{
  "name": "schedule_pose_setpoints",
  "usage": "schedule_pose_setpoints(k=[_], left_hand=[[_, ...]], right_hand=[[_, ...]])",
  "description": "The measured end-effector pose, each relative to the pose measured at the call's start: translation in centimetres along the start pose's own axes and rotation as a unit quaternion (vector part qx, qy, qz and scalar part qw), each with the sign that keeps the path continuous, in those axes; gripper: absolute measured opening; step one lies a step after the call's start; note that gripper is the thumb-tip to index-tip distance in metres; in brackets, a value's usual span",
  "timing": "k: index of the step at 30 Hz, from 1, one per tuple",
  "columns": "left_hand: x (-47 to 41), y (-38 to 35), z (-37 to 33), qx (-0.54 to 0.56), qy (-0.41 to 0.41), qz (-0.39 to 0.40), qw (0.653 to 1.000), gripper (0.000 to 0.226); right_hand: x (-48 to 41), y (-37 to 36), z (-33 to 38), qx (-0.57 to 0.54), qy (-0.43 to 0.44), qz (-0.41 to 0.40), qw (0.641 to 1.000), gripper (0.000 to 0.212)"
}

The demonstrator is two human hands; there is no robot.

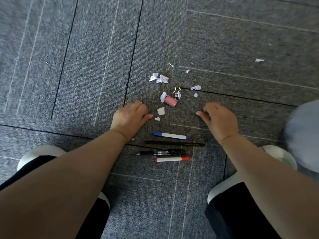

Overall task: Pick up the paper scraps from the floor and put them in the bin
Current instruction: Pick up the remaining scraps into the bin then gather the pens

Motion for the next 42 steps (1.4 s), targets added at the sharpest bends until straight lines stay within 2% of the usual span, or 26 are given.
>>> schedule_pose_setpoints(k=[5, 9, 13, 17, 21, 24, 26, 27, 29, 31, 32, 35, 39, 42], left_hand=[[-1.0, 3.1, -1.3, 0.002, 0.025, 0.074, 0.997, 0.029], [-2.7, 9.3, -5.6, 0.016, 0.019, 0.068, 0.997, 0.027], [-5.0, 17.3, -12.1, 0.034, -0.034, 0.031, 0.998, 0.028], [-6.8, 23.9, -20.3, 0.051, -0.09, -0.026, 0.994, 0.027], [-7.2, 25.6, -29.6, 0.064, -0.193, -0.081, 0.976, 0.031], [-7.1, 24.7, -37.5, 0.077, -0.254, -0.063, 0.962, 0.032], [-7.0, 23.7, -42.5, 0.091, -0.292, -0.059, 0.95, 0.031], [-6.9, 23.2, -44.2, 0.106, -0.302, -0.058, 0.945, 0.029], [-7.0, 21.1, -46.8, 0.107, -0.302, -0.015, 0.947, 0.028], [-6.9, 18.1, -47.7, 0.016, -0.303, 0.084, 0.949, 0.043], [-6.8, 16.9, -47.5, -0.029, -0.301, 0.121, 0.945, 0.053], [-6.5, 15.7, -45.9, -0.082, -0.276, 0.142, 0.947, 0.064], [-6.2, 17.7, -42.6, -0.099, -0.261, 0.083, 0.957, 0.065], [-6.3, 19.8, -38.5, -0.085, -0.216, 0.039, 0.972, 0.065]], right_hand=[[0.4, 2.2, 0.7, -0.036, 0.02, 0.049, 0.998, 0.027], [-0.1, 7.5, 2.5, -0.055, 0.015, 0.037, 0.998, 0.025], [-1.4, 17.3, 3.0, -0.048, 0.048, -0.039, 0.997, 0.024], [-0.5, 29.1, 2.0, -0.026, 0.052, -0.158, 0.986, 0.03], [4.9, 37.5, -2.1, -0.02, -0.028, -0.248, 0.968, 0.036], [9.6, 40.1, -6.8, 0.007, -0.129, -0.271, 0.954, 0.04], [12.0, 40.3, -9.6, 0.0, -0.205, -0.25, 0.946, 0.036], [12.7, 39.8, -10.7, 0.0, -0.237, -0.209, 0.949, 0.031], [14.3, 38.2, -12.9, 0.025, -0.296, -0.068, 0.952, 0.023], [16.0, 36.9, -14.3, 0.043, -0.345, 0.076, 0.935, 0.032], [16.7, 36.7, -14.6, 0.038, -0.357, 0.108, 0.927, 0.037], [17.6, 36.9, -13.7, 0.023, -0.351, 0.097, 0.931, 0.048], [16.4, 37.5, -10.4, 0.003, -0.324, 0.063, 0.944, 0.056], [13.3, 38.0, -7.6, 0.008, -0.254, 0.001, 0.967, 0.054]])
Point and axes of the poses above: each hand's wrist, its own x-axis away from the middle knuckle, its own y-axis out of the back of the hand, z = x × y, the point moved 2 cm from there along -x, towards the middle knuckle, and after that the axes turned 1 degree about -x, right-handed, at the moved point
